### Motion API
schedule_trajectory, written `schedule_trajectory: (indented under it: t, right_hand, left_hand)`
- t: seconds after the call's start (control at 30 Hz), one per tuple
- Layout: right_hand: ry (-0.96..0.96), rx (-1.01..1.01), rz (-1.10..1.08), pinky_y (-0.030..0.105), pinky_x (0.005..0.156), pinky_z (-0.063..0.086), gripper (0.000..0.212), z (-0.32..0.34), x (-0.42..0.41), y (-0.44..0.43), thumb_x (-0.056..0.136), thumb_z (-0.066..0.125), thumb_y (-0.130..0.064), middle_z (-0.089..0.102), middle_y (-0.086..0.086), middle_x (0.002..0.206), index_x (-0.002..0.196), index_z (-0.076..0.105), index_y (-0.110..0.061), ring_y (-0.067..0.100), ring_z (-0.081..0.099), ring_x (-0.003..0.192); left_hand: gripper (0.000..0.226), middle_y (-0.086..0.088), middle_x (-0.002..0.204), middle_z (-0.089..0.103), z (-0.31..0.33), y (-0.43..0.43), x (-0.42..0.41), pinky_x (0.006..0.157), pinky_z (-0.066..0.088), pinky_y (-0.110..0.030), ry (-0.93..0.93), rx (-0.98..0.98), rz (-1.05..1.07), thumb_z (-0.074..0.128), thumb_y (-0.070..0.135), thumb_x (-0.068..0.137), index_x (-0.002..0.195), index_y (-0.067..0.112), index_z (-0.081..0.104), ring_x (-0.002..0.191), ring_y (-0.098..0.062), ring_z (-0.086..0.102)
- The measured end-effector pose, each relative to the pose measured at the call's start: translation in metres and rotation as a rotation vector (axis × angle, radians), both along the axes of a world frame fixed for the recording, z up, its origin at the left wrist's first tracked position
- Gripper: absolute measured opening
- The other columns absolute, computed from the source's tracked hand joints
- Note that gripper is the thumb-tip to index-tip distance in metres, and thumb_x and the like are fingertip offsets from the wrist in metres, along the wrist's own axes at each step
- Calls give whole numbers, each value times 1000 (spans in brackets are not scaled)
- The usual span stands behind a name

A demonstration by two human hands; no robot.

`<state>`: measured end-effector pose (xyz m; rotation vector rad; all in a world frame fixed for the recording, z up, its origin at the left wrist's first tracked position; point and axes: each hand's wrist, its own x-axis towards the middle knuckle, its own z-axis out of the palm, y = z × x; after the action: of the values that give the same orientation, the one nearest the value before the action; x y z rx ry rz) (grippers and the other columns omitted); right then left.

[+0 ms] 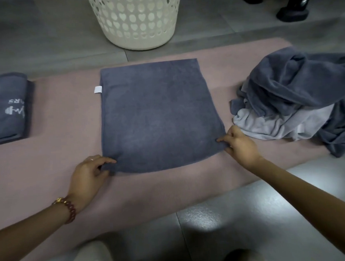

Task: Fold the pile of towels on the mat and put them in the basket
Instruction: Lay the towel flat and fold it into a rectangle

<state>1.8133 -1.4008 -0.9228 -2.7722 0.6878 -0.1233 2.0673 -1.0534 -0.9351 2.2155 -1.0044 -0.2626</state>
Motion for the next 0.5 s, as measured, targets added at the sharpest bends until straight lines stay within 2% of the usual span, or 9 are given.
schedule_trajectory:
  t: [0.03, 0.1, 0.17, 0.23, 0.3, 0.37, 0.4, 0.47, 0.5]
  right_hand:
    - [-66, -127, 64, 40, 65, 53, 19, 5, 1, -2, 74, 73, -5, 52, 15, 98, 91, 72, -12, 32, 54, 85]
    - [-77, -349, 253, 41, 77, 51, 15, 16, 5, -10, 80, 60, -19, 58, 16, 117, 84, 75, -18, 32, 50, 106]
    - [3, -413, 431, 41, 88, 49, 33, 24, 8, -20, 82, 45, -23, 61, 11, 126, 89, 76, -18, 30, 51, 118]
    - [52, -377, 537, 41, 80, 55, 35, 31, 7, -26, 80, 43, -16, 70, 7, 112, 93, 76, -15, 27, 66, 101]
    - [120, -306, 487, 33, 67, 59, 35, 28, 2, -29, 72, 55, 1, 74, 2, 97, 97, 75, -14, 23, 71, 81]
    - [153, -120, 345, 25, 69, 57, 57, 23, -3, -33, 61, 65, 19, 74, 0, 99, 103, 73, -19, 21, 71, 82]
    - [149, -12, 271, 25, 79, 54, 60, 23, -3, -32, 66, 64, 20, 73, -2, 102, 107, 72, -23, 20, 71, 87]
    - [307, 145, 238, 22, 86, 49, 50, 31, 0, -31, 81, 55, 12, 72, -8, 103, 108, 71, -26, 10, 68, 91]
    - [456, 209, 265, 14, 84, 46, 44, 38, 3, -28, 84, 52, 9, 72, -17, 94, 105, 73, -24, -4, 65, 84]
  left_hand:
    - [42, 14, 83, 55, 4, -2, 3, 69, 42, -30, -68, -39, -39, 69, 6, 69, 89, 43, 67, 76, -28, 54]
    - [19, 21, 98, 50, 13, -5, 12, 84, 39, -26, -242, -47, -125, 61, 21, 68, 82, 26, 72, 91, -29, 49]
    - [22, 5, 114, 61, 17, -6, 25, 95, 33, -23, -385, 40, -351, 57, 16, 65, 84, 17, 68, 107, -28, 50]
    - [41, -5, 115, 66, 14, -3, 39, 103, 29, -18, -382, 203, -545, 58, 0, 64, 101, 15, 66, 112, -20, 52]
    - [48, 12, 111, 66, 15, 1, 47, 97, 31, -8, -177, 303, -531, 55, -6, 75, 116, 19, 64, 107, -12, 60]
    - [50, 39, 98, 61, 21, -2, 49, 86, 37, -2, 36, 295, -449, 57, -5, 84, 100, 42, 63, 99, 6, 61]
    - [53, 42, 89, 60, 25, -6, 51, 80, 39, -2, 143, 315, -426, 58, -7, 83, 87, 45, 61, 92, 16, 58]
    - [36, 20, 71, 63, 34, -13, 53, 70, 41, -12, 395, 399, -445, 60, -8, 83, 76, 27, 58, 71, 12, 55]
    - [24, 12, 67, 57, 41, -15, 52, 65, 38, -18, 538, 473, -479, 62, -2, 84, 74, 18, 56, 64, 6, 50]
